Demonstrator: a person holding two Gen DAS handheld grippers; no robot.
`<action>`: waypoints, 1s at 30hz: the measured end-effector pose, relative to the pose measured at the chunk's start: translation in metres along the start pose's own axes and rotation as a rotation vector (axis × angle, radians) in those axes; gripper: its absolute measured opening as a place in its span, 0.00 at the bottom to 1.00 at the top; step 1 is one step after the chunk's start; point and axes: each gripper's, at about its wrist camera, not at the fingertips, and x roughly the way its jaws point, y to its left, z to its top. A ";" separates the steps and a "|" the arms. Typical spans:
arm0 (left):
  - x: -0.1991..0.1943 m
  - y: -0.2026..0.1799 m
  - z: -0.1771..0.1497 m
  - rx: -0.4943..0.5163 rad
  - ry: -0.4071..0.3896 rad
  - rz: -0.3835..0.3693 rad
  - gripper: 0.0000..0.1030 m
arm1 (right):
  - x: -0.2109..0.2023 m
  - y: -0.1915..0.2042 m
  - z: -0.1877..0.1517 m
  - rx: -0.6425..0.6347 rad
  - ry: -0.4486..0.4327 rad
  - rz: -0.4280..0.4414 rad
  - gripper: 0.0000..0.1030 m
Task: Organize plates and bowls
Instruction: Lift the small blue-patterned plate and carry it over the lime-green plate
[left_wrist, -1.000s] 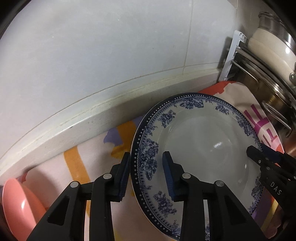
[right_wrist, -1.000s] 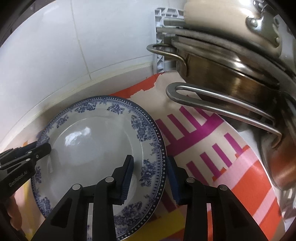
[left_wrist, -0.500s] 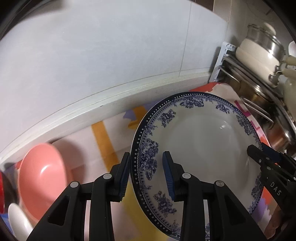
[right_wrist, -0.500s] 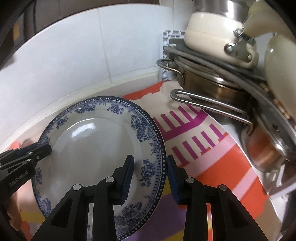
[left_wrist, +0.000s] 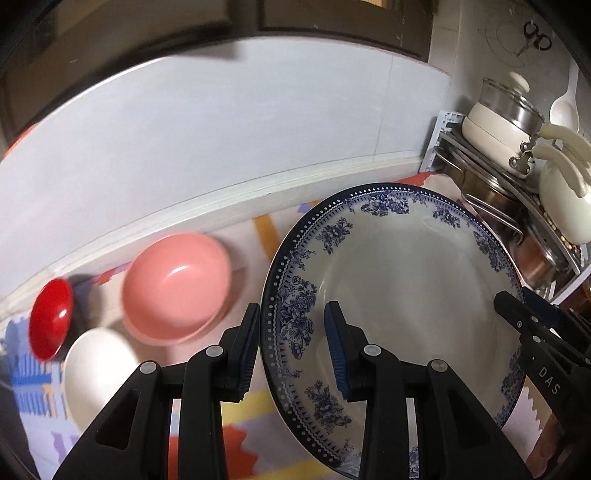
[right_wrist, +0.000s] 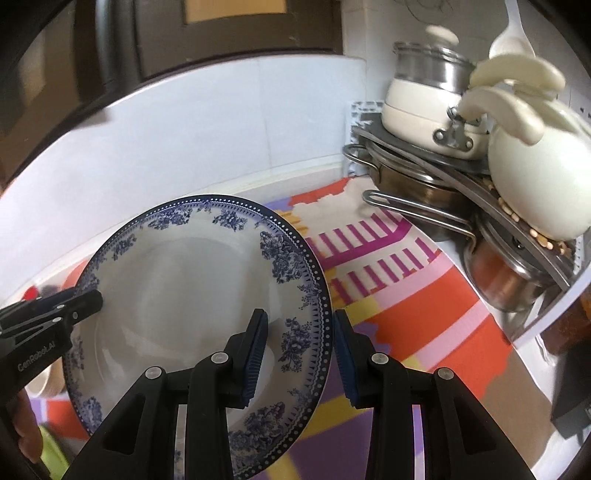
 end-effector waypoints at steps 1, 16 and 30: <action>-0.007 0.006 -0.004 -0.003 -0.002 0.008 0.34 | -0.005 0.003 -0.002 -0.002 0.001 0.006 0.36; -0.086 0.083 -0.075 -0.134 -0.040 0.112 0.34 | -0.068 0.067 -0.046 -0.112 -0.007 0.128 0.36; -0.138 0.134 -0.144 -0.272 -0.054 0.217 0.35 | -0.105 0.128 -0.082 -0.265 -0.014 0.241 0.36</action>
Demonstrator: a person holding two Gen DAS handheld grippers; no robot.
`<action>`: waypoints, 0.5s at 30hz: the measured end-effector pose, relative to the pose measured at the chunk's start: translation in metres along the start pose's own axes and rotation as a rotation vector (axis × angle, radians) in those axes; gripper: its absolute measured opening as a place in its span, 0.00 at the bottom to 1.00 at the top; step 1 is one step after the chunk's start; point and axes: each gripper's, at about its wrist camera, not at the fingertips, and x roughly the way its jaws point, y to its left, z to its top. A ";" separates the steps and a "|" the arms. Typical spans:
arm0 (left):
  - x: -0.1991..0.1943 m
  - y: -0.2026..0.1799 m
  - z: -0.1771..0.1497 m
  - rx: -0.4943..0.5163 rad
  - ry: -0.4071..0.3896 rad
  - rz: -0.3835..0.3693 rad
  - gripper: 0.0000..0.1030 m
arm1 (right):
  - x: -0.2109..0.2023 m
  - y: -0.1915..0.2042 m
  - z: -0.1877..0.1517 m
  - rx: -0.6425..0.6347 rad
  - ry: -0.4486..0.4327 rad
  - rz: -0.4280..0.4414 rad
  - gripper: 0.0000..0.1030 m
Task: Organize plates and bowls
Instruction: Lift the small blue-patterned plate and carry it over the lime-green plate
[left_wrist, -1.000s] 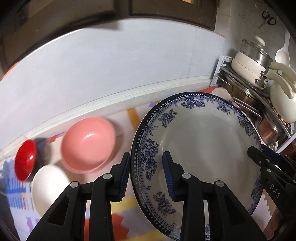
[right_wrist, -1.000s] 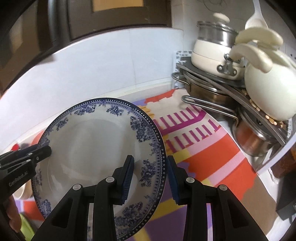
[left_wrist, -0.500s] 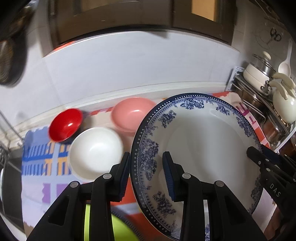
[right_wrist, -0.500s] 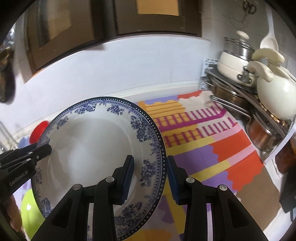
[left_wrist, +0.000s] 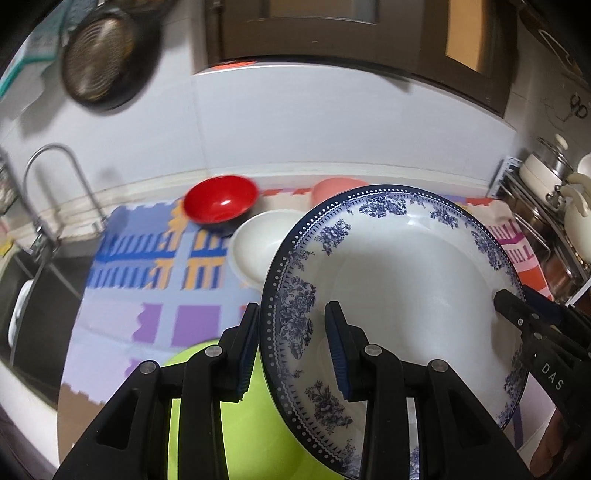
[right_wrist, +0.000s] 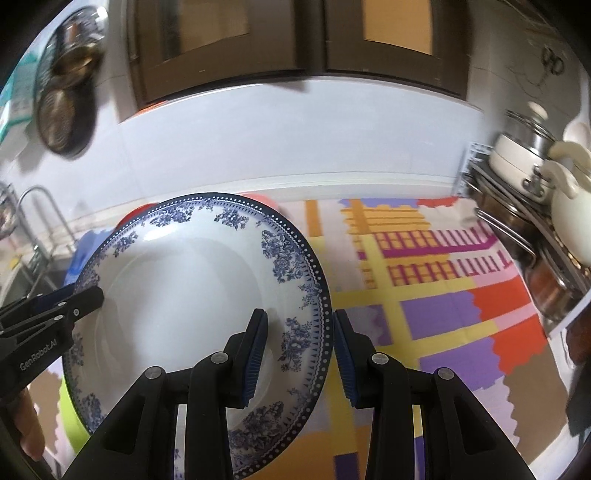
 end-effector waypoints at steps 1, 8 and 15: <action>-0.003 0.006 -0.005 -0.009 0.002 0.009 0.35 | 0.000 0.005 -0.002 -0.014 0.002 0.009 0.36; -0.015 0.037 -0.032 -0.038 0.022 0.066 0.35 | 0.003 0.038 -0.014 -0.080 0.031 0.079 0.36; -0.020 0.067 -0.058 -0.082 0.072 0.127 0.35 | 0.010 0.071 -0.028 -0.160 0.067 0.131 0.36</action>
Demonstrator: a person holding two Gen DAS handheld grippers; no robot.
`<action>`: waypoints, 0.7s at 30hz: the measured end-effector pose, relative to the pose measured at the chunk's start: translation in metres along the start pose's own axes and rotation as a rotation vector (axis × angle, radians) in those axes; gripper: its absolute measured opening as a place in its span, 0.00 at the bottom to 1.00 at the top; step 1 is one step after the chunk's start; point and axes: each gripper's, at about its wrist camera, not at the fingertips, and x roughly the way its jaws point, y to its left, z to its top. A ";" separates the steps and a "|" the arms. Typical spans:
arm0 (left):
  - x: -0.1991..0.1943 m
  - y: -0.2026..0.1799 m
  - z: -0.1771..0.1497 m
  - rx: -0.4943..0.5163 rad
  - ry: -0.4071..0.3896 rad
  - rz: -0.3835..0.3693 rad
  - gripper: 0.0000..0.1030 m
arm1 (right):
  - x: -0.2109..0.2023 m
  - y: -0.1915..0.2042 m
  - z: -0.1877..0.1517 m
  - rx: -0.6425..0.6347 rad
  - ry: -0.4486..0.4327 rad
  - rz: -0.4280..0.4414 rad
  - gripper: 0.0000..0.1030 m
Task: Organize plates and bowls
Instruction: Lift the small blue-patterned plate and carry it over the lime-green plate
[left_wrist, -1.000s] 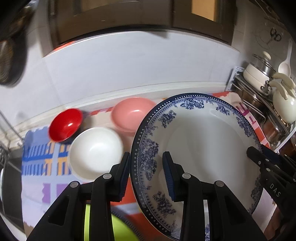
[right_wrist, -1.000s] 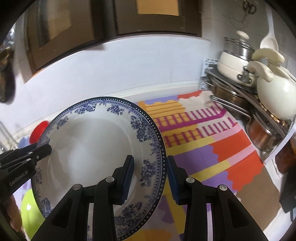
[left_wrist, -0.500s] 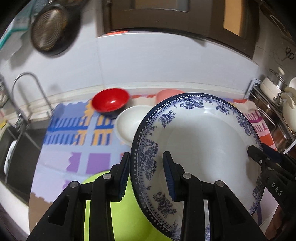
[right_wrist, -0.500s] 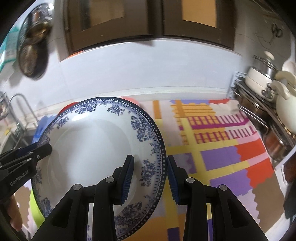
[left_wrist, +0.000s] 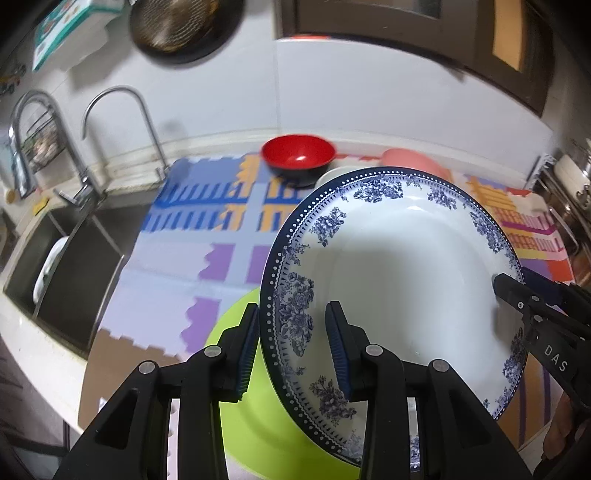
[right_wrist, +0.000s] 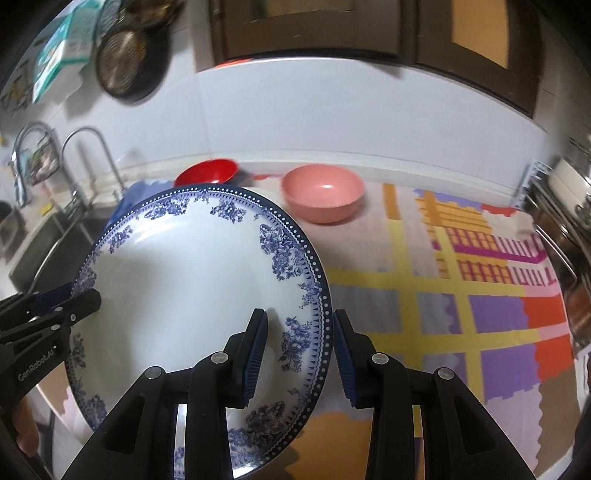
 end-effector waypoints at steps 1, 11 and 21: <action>0.000 0.003 -0.002 -0.005 0.007 0.007 0.35 | 0.002 0.003 -0.001 -0.007 0.006 0.005 0.36; 0.013 0.033 -0.029 -0.062 0.101 0.069 0.35 | 0.029 0.042 -0.015 -0.077 0.100 0.082 0.36; 0.034 0.056 -0.045 -0.123 0.173 0.092 0.35 | 0.054 0.069 -0.024 -0.136 0.164 0.109 0.36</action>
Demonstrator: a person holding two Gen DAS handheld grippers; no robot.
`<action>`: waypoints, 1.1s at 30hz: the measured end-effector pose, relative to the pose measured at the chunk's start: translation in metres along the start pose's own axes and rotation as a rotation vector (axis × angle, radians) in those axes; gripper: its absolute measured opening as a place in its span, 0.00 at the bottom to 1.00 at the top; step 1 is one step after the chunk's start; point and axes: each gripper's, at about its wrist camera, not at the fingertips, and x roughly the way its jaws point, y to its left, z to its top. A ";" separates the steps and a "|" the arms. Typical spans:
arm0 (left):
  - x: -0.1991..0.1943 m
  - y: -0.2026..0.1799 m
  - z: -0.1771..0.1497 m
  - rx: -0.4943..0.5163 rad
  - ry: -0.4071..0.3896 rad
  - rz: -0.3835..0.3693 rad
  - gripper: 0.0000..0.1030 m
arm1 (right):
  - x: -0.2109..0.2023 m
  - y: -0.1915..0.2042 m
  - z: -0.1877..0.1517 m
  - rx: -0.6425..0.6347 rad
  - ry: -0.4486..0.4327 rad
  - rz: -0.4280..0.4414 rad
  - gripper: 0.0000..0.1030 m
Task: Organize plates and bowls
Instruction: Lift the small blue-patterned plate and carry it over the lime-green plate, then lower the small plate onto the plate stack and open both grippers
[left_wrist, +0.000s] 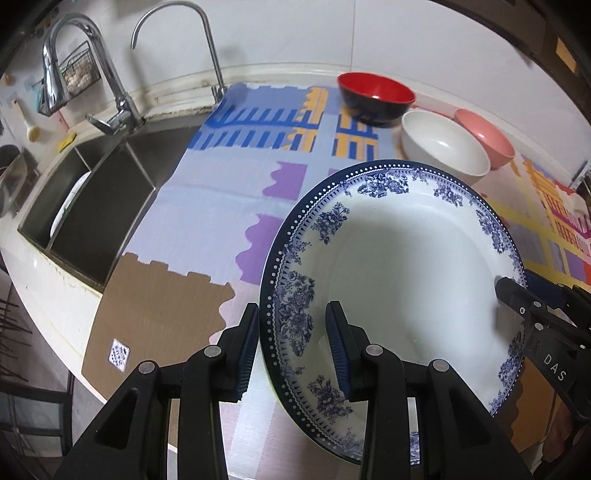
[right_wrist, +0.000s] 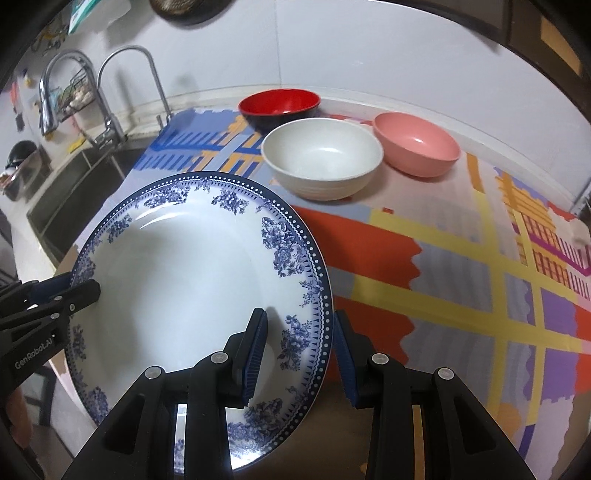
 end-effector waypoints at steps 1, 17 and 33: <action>0.003 0.002 -0.001 -0.003 0.003 0.002 0.35 | 0.002 0.002 0.000 -0.002 0.005 0.001 0.36; 0.025 0.006 -0.001 -0.017 0.068 0.007 0.36 | 0.024 0.012 -0.002 -0.030 0.067 0.000 0.36; 0.026 -0.002 -0.001 0.025 0.047 0.022 0.56 | 0.024 0.011 -0.001 -0.042 0.062 0.007 0.49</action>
